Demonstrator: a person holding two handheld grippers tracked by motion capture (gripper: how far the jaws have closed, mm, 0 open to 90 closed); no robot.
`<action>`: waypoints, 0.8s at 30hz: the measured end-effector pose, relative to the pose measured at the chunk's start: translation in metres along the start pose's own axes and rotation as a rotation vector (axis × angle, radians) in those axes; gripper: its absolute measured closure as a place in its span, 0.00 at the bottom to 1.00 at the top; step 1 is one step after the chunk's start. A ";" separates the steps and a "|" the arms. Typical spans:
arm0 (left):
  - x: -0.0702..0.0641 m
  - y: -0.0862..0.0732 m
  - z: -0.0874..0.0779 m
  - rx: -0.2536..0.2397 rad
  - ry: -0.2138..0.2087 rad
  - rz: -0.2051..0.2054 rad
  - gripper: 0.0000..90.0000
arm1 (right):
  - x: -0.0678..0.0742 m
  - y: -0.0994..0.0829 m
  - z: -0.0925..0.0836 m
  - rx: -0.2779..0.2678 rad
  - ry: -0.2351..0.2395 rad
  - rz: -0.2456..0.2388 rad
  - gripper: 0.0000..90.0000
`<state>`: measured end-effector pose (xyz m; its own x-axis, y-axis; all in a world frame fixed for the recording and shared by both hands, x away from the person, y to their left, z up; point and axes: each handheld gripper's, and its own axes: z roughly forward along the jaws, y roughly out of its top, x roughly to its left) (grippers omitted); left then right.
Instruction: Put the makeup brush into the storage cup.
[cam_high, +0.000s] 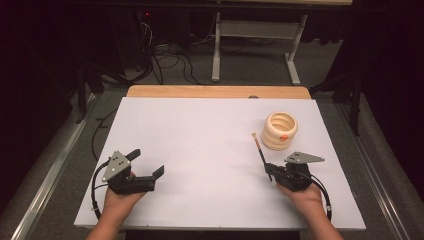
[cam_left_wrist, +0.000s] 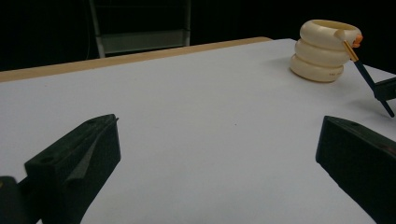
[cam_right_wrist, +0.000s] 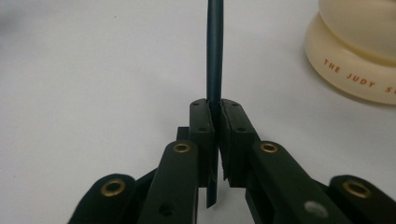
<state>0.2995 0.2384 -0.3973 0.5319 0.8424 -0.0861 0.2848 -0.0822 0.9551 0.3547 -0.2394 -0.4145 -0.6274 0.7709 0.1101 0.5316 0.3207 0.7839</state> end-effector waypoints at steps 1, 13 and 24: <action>0.000 0.000 0.000 0.001 -0.001 0.001 0.01 | 0.000 -0.001 0.000 0.001 -0.002 0.002 0.96; -0.002 -0.002 0.003 0.016 -0.007 0.003 0.01 | -0.003 -0.005 -0.004 -0.051 -0.014 0.025 0.96; -0.002 -0.003 0.005 0.027 -0.012 -0.004 0.01 | -0.002 -0.005 -0.006 -0.099 -0.024 0.008 0.96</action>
<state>0.3014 0.2344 -0.4016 0.5406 0.8360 -0.0936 0.3082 -0.0933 0.9467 0.3501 -0.2463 -0.4149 -0.6091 0.7864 0.1029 0.4771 0.2597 0.8396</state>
